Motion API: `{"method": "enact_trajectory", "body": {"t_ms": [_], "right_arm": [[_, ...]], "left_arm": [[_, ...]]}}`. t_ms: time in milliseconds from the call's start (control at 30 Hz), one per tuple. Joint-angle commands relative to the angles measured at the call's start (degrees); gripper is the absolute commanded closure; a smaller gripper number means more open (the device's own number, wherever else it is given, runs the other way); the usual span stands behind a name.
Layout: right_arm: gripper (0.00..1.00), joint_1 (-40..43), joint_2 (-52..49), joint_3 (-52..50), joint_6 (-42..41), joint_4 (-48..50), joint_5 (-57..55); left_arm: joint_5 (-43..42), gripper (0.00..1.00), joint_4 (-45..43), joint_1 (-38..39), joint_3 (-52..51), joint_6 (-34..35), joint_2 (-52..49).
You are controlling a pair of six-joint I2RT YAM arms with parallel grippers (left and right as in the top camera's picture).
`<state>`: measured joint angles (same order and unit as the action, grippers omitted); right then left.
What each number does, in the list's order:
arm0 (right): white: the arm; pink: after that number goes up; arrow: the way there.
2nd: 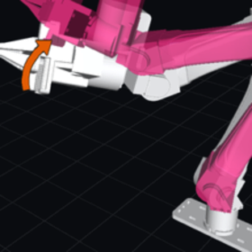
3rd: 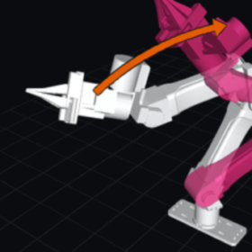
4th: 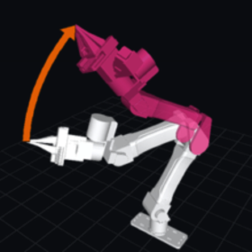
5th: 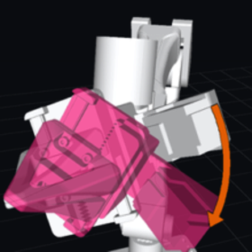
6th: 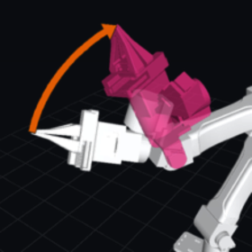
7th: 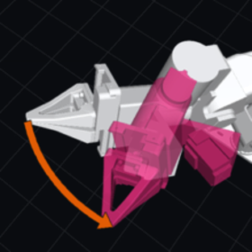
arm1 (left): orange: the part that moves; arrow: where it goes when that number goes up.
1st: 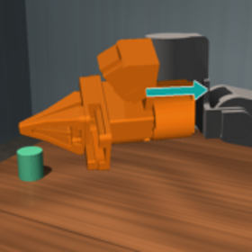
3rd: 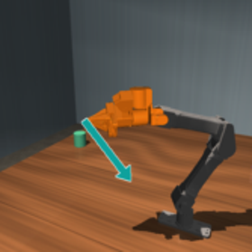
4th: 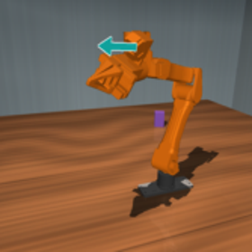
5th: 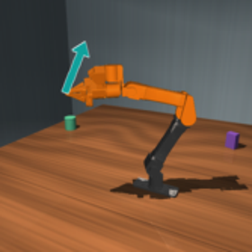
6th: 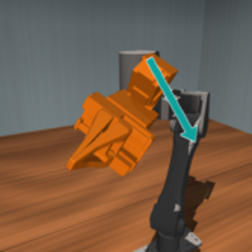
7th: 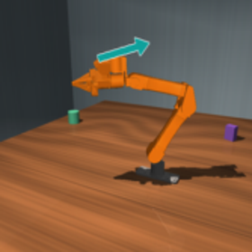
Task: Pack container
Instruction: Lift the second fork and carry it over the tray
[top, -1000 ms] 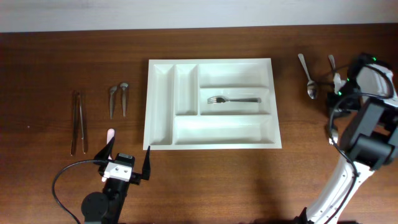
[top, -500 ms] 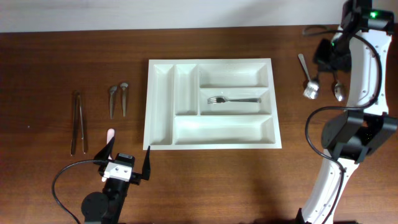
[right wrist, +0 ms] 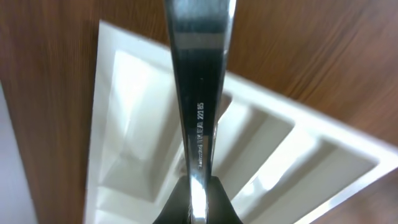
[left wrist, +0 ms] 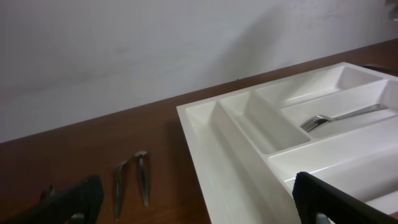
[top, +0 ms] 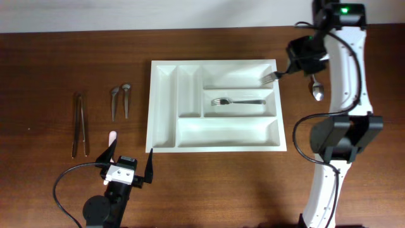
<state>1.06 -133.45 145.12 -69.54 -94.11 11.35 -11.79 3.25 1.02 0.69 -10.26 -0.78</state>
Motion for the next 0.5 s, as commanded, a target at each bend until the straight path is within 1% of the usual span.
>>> {"method": "enact_trajectory", "body": {"t_ms": [0, 133, 233, 267, 367, 467], "right_arm": [[0.96, -4.04, 0.63, 0.24, -10.25, 0.92, 0.39], [0.96, -8.92, 0.52, 0.07, -10.56, 2.01, -1.7], [0.95, -12.22, 0.52, -0.59, -13.79, 2.49, -3.91], [0.93, -13.11, 0.39, -0.59, -14.27, 2.62, -4.55], [0.93, -15.5, -0.52, -0.59, -14.4, 2.84, -4.94], [0.93, -17.11, -1.51, -0.59, -16.5, 2.84, -4.94]], "left_arm": [[0.0, 0.01, 0.28, 0.22, -0.2, 0.28, 0.44], [0.0, 0.01, 0.28, 0.22, -0.2, 0.28, 0.44], [0.0, 0.01, 0.28, 0.22, -0.2, 0.28, 0.44], [0.0, 0.01, 0.28, 0.22, -0.2, 0.28, 0.44], [0.0, 0.01, 0.28, 0.22, -0.2, 0.28, 0.44], [0.0, 0.01, 0.28, 0.22, -0.2, 0.28, 0.44]]}}
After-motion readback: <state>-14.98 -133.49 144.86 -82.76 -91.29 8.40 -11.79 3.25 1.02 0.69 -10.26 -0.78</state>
